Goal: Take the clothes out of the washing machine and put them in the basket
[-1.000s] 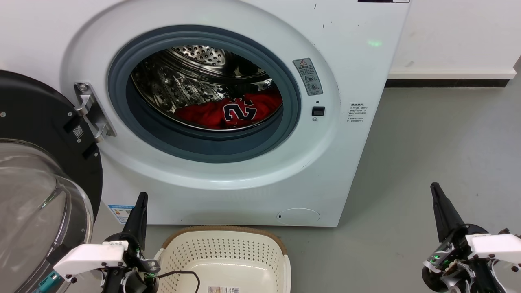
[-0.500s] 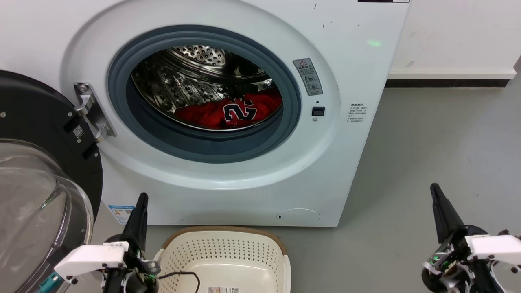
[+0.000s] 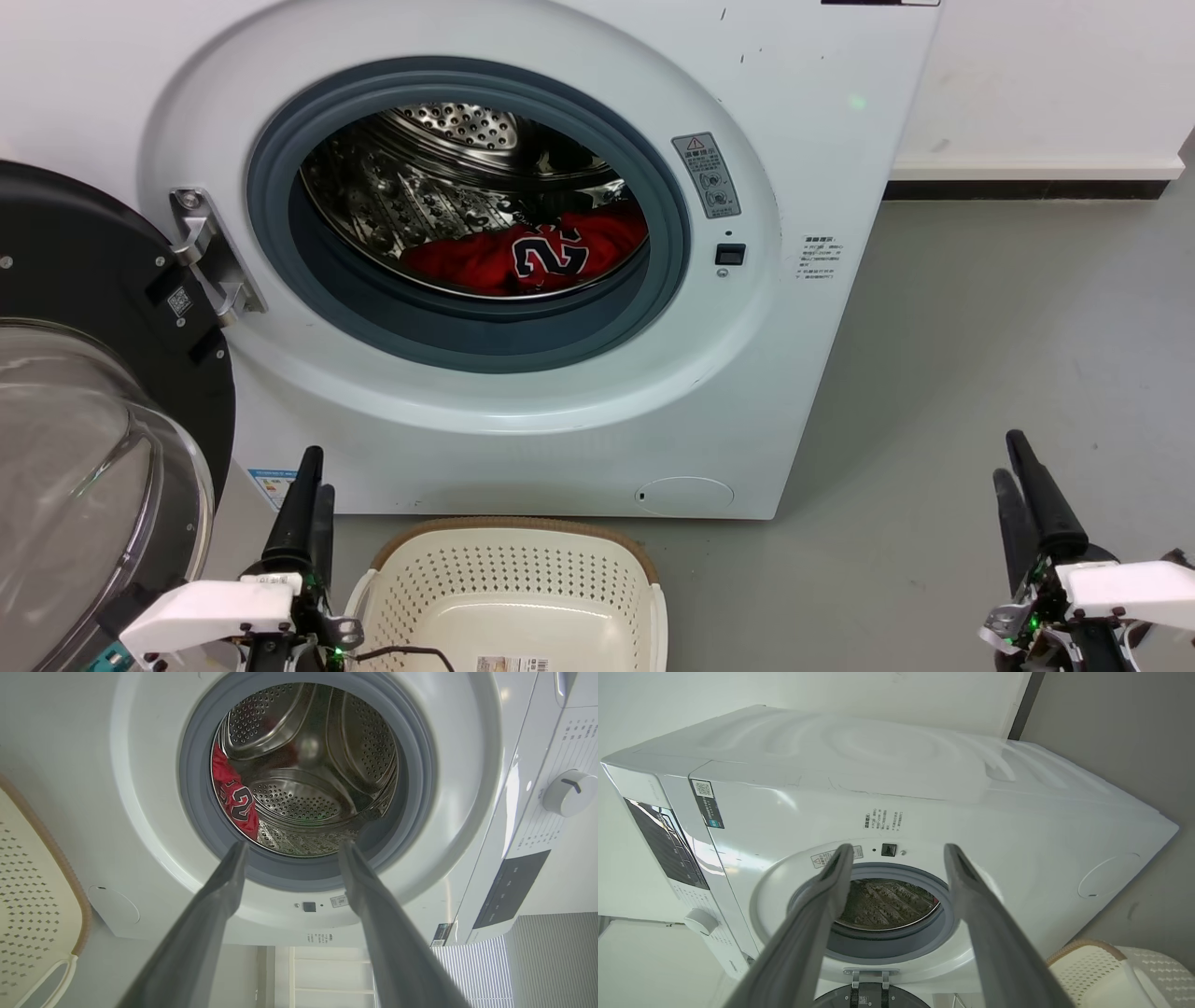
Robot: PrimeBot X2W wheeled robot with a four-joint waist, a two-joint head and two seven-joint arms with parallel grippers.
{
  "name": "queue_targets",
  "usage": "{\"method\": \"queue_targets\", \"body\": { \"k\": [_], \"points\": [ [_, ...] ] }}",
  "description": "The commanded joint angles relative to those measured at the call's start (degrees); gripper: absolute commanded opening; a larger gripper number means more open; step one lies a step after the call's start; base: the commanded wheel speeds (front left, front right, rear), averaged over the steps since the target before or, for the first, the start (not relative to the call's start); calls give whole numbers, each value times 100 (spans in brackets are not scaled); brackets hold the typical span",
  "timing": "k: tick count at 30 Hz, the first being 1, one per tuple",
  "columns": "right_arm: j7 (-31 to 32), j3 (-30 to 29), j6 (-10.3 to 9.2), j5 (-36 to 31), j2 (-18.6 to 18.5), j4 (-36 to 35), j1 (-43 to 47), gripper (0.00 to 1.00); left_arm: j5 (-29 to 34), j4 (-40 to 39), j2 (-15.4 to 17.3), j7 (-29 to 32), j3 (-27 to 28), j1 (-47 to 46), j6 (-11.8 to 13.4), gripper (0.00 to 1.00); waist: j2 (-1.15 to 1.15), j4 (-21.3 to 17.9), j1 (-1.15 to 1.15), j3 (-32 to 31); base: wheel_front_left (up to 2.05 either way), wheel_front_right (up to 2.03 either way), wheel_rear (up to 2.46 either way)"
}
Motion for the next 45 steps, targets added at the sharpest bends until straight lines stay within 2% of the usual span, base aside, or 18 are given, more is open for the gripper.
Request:
{"method": "queue_targets", "body": {
  "k": [1,16,25,34,45],
  "points": [
    [-48,-23,0,-181,-11,-163,-44,100,141,-156,12,-42,34,-67,9,100,0,-1,0,1,0,0,0],
    [-421,124,0,-2171,-11,-797,153,100,1977,-710,14,-416,-209,59,465,100,0,-16,0,30,0,0,0],
    [-616,280,0,-3433,-11,-1035,292,100,3012,-888,14,-609,-418,161,630,100,0,-21,0,31,0,0,0],
    [-794,317,0,-4396,-11,-1214,413,100,4001,-940,15,-789,-569,262,753,100,0,-38,0,32,0,0,0],
    [-992,337,0,-5337,-11,-1407,548,100,4893,-1017,16,-987,-672,354,888,100,0,-54,0,27,0,0,0]
  ]
}}
